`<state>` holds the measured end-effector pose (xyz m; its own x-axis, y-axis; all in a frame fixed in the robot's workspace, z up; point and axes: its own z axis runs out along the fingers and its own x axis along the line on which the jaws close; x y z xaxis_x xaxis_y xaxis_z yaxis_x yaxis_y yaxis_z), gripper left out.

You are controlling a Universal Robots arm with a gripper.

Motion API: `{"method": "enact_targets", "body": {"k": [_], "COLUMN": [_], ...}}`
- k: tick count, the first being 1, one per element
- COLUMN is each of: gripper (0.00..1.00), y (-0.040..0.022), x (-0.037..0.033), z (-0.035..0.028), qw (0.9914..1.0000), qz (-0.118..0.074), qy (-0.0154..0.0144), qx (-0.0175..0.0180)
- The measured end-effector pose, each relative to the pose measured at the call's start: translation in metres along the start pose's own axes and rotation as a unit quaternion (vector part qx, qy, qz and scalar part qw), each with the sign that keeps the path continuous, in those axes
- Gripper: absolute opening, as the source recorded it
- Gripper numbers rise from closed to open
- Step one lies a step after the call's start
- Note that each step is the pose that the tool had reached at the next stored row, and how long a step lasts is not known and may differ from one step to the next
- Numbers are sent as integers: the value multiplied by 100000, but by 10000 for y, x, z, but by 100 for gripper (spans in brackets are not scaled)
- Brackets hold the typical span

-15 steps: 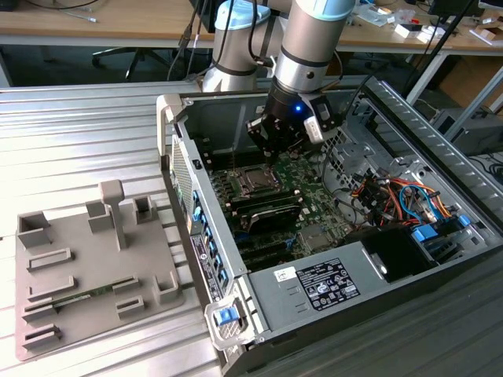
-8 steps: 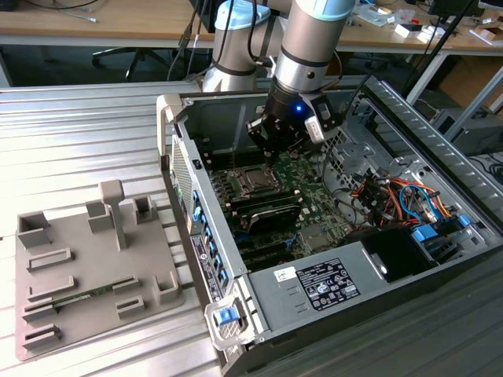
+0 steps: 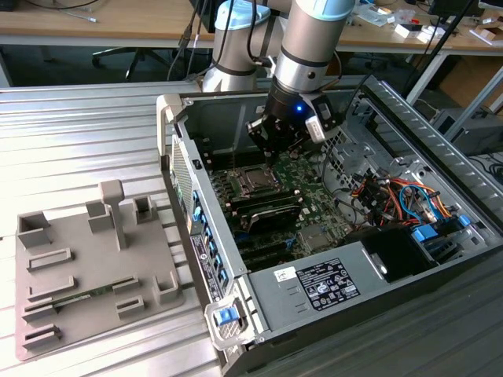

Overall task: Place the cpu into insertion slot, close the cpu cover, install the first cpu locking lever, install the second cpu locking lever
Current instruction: 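Install the first cpu locking lever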

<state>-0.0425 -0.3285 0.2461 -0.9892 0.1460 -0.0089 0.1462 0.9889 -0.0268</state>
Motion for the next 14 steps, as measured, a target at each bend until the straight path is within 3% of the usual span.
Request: {"method": "enact_targets", "body": {"k": [14], "gripper": [11], "y": [0], "x": [0], "z": [0], "qw": [99975], "qz": [-2229], "qy": [-61], "qx": [-28]}}
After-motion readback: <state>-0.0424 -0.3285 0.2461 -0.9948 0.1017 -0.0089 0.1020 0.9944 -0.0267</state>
